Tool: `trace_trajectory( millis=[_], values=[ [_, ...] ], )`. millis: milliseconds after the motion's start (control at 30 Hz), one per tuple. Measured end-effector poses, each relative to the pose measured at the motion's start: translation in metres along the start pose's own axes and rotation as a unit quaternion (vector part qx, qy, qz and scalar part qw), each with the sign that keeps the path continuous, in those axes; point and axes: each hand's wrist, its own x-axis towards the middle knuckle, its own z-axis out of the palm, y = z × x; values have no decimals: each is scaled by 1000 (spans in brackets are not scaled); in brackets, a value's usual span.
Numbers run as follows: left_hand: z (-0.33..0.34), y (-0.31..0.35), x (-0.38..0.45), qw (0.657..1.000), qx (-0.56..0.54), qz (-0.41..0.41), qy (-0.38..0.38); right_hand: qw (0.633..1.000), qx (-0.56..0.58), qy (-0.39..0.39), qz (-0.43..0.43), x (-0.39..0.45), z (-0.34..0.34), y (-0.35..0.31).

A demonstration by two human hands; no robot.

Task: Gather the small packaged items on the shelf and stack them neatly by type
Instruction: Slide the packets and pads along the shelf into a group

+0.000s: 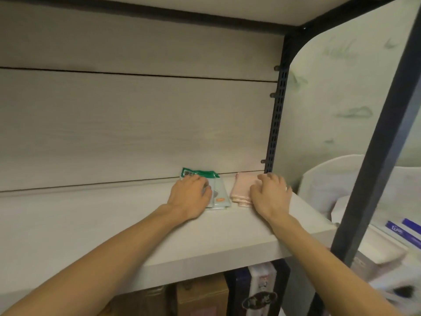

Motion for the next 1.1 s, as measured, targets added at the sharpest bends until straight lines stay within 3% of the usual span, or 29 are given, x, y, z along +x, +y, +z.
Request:
trace_trajectory(
  millis=[233, 433, 800, 1100],
  values=[
    [-25, -9, -30, 996, 65, 33, 43, 977, -49, 68, -197, -24, -17, -31],
    [-66, -55, -77, 989, 132, 5, 64, 966, -26, 40, -252, -59, -13, -104],
    [-202, -204, -240, 950, 261, -50, 163, 939, 95, 50, -325, -173, 20, -305],
    [-311, -320, -413, 915, 300, -88, 254, 862, 238, 102, -437, -315, 25, -487]
  ],
)
